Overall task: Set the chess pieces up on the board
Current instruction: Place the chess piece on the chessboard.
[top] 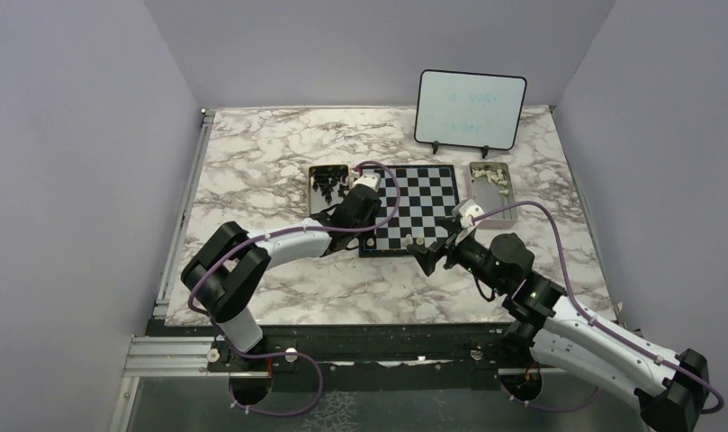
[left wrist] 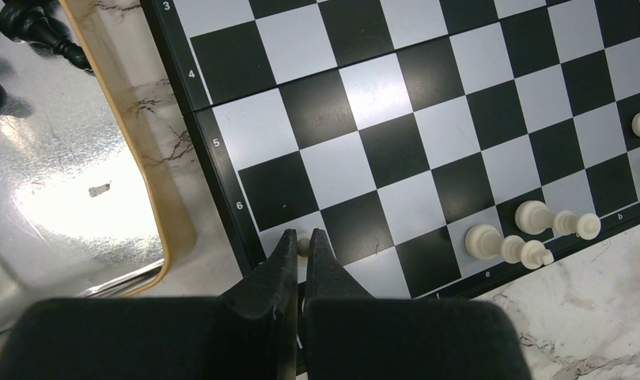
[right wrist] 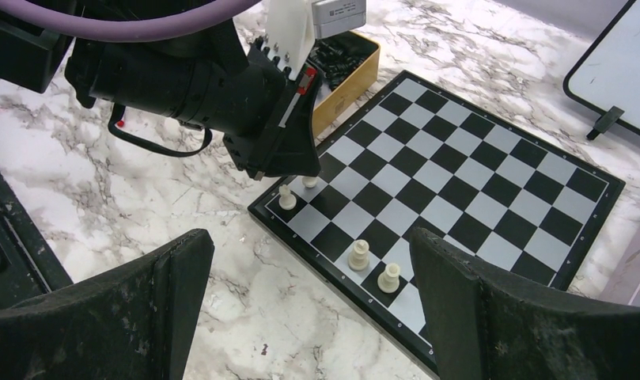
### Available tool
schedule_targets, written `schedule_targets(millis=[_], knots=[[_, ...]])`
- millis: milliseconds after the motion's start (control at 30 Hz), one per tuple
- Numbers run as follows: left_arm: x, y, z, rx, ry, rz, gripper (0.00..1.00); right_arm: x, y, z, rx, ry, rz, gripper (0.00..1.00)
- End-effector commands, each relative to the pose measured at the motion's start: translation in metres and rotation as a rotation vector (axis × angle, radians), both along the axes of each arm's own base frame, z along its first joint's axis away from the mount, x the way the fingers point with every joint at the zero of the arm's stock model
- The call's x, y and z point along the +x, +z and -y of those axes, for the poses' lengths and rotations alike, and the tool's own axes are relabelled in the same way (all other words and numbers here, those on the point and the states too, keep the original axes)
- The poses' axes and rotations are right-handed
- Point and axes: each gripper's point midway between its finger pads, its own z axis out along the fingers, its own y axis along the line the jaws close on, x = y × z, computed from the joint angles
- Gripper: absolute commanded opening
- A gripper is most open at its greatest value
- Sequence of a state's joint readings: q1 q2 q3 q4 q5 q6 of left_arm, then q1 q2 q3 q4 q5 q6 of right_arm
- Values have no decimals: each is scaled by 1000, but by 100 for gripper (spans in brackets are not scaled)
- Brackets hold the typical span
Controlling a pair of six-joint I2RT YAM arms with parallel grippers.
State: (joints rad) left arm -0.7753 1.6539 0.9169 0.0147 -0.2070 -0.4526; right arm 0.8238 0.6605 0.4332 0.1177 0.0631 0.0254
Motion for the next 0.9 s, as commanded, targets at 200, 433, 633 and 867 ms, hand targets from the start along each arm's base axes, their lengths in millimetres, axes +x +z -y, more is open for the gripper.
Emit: schedule_targets(millis=[200,433,633,867], knots=[[-5,-8,4,5,-11,-10,3,2,-2,4,-16,-23,8,100],[-4,-6,1,34,-1,10,4,2,-3,4,-17,-24,7,100],[-3,-5,-2,56,7,22,4,2,-4,4,-21,-24,5,100],[-2,-7,-4,74,11,30,5,3,-3,4,-19,-24,7,100]])
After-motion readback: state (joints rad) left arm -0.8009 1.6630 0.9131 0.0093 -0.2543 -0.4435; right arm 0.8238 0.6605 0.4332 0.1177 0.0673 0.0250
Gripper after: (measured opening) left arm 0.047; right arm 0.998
